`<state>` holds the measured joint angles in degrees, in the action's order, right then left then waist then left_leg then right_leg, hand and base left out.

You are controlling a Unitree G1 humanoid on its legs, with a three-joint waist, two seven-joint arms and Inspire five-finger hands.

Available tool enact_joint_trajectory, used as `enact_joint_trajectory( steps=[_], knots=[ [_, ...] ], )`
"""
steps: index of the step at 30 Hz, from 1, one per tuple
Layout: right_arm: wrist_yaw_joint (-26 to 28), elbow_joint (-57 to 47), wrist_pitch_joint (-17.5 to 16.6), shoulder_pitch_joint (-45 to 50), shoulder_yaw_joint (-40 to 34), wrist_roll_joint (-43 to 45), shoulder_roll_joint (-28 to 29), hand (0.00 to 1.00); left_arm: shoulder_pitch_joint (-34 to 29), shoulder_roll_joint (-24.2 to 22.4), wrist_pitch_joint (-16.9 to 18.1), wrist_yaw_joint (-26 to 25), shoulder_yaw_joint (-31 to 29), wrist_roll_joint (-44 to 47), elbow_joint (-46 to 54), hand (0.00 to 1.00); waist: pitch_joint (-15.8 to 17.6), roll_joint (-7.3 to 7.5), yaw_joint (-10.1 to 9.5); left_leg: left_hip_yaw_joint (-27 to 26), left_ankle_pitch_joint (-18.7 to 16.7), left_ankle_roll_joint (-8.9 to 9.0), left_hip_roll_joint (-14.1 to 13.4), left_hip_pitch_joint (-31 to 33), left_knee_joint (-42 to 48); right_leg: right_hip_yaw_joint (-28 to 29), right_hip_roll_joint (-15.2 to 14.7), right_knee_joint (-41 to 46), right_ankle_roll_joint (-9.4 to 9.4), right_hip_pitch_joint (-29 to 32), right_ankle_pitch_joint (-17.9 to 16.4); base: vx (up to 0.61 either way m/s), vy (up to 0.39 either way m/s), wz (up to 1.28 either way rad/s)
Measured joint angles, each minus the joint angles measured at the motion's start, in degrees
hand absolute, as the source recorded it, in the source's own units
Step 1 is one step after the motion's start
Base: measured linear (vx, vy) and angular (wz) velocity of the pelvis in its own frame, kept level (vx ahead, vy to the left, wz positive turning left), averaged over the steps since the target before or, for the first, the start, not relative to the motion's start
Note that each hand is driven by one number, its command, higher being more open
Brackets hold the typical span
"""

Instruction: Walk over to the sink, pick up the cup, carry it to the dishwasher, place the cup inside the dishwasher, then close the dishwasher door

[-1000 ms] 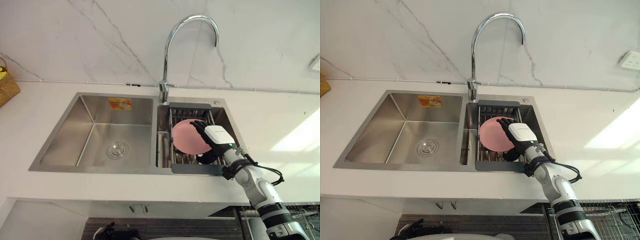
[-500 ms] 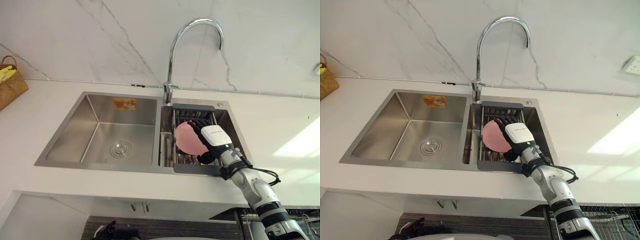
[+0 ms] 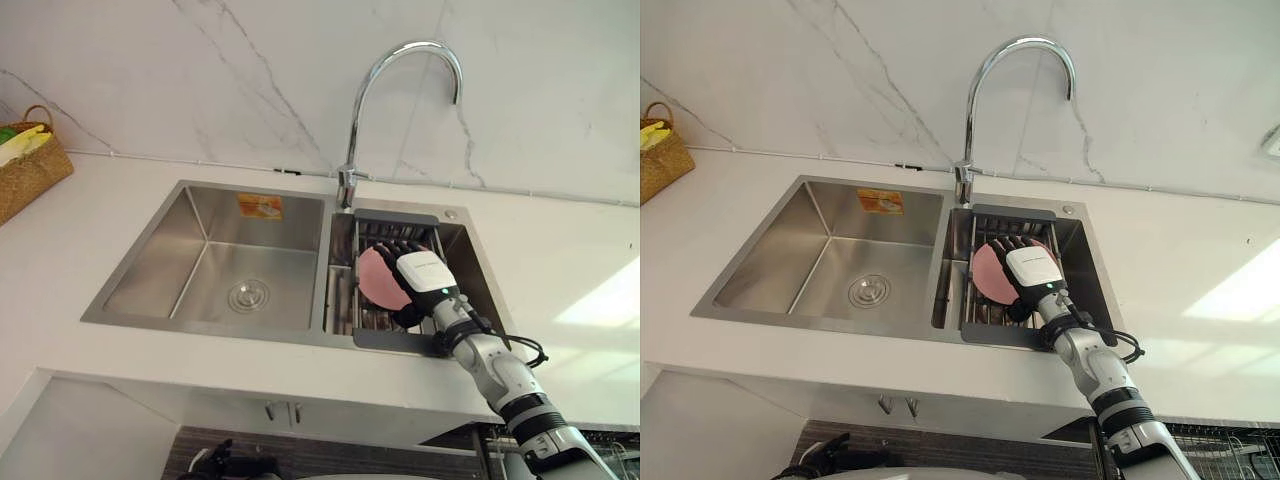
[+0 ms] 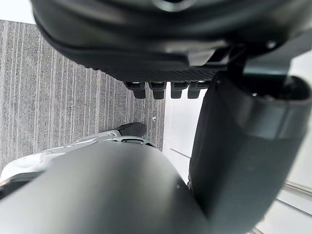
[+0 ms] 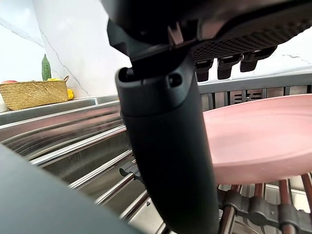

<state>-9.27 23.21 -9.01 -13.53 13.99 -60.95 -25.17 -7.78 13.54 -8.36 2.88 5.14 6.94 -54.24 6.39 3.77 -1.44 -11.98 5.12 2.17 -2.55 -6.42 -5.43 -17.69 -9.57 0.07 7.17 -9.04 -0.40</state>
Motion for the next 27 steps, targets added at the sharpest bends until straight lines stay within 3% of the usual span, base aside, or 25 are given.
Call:
enact_joint_trajectory(
  steps=[5,6,11,27],
  knots=[
    [-1.4,0.6,0.0,0.0,0.0,0.0,0.1,1.0,0.0,0.1,0.0,0.0,0.0,-0.2,0.1,1.0,0.2,-0.02,-0.13,0.1,-0.1,-0.22,-0.1,0.1,0.0,-0.1,0.0,0.0,-0.3,-0.1,-0.3,-0.01,0.001,0.0],
    [-1.6,0.7,0.0,0.0,0.0,0.0,0.2,0.0,0.0,0.2,0.0,0.0,0.0,-0.2,0.1,1.0,0.3,0.08,-0.12,0.2,-0.1,-0.21,-0.1,0.1,0.0,-0.1,0.0,0.0,-0.29,-0.1,-0.3,0.0,0.0,0.0],
    [-2.2,0.8,-0.6,0.2,0.5,0.0,0.0,0.0,0.3,0.7,0.1,0.1,0.0,-0.2,0.1,1.0,0.7,0.88,-0.07,0.1,-0.1,-0.21,-0.1,0.2,0.0,0.0,0.1,0.1,-0.29,-0.1,-0.3,0.0,0.0,0.0],
    [-5.7,0.6,-3.7,0.9,0.0,0.1,-0.9,0.0,0.4,0.8,0.4,0.1,0.5,-0.2,0.0,1.0,0.9,0.69,0.06,-0.3,-0.2,-0.29,-0.2,0.3,0.0,0.3,0.0,0.1,-0.28,0.2,-0.3,0.0,0.0,0.0]
  ],
)
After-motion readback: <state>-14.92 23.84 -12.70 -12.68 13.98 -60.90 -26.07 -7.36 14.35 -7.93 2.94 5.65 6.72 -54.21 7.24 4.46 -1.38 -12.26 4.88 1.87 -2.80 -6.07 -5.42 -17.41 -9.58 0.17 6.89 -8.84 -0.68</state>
